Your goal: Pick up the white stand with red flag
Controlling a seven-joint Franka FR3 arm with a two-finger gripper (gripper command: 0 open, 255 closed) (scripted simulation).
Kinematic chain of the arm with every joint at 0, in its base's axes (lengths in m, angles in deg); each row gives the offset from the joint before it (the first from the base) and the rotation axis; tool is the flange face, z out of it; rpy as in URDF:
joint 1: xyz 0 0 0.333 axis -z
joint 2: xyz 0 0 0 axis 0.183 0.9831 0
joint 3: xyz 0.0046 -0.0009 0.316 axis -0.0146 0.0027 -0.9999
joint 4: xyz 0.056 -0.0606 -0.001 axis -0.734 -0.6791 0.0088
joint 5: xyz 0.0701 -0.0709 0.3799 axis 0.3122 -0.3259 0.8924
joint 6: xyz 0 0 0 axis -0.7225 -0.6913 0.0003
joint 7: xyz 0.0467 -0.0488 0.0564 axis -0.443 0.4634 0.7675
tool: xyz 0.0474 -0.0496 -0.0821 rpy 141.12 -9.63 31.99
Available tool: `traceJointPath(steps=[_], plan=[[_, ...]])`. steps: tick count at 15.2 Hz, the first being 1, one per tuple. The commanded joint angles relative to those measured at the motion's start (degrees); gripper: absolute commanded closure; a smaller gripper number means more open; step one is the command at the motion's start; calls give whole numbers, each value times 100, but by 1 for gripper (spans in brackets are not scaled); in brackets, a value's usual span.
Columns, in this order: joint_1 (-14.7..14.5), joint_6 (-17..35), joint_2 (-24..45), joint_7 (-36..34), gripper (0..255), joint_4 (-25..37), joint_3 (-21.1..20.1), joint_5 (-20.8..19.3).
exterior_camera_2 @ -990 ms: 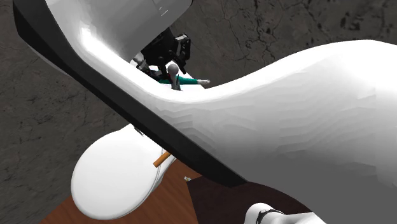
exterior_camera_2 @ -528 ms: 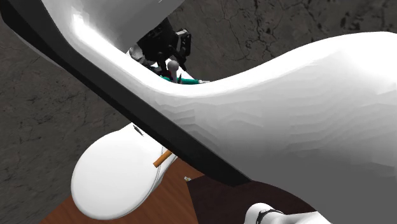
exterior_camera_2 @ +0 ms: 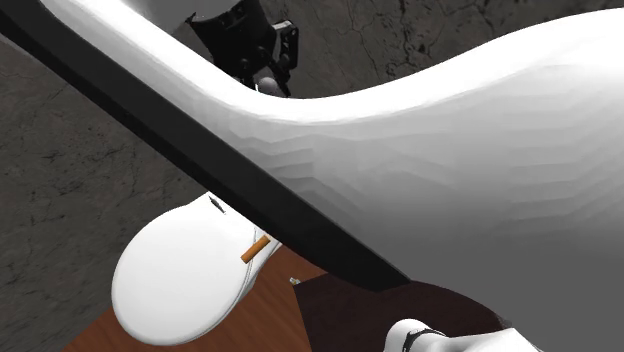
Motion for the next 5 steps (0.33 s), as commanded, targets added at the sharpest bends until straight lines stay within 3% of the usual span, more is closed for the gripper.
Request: traceJointPath(steps=[1, 5], plan=[[-20, -208, 106, 18, 255, 311, -12, -44], [-47, -417, 210, 30, 255, 617, -26, -89]])
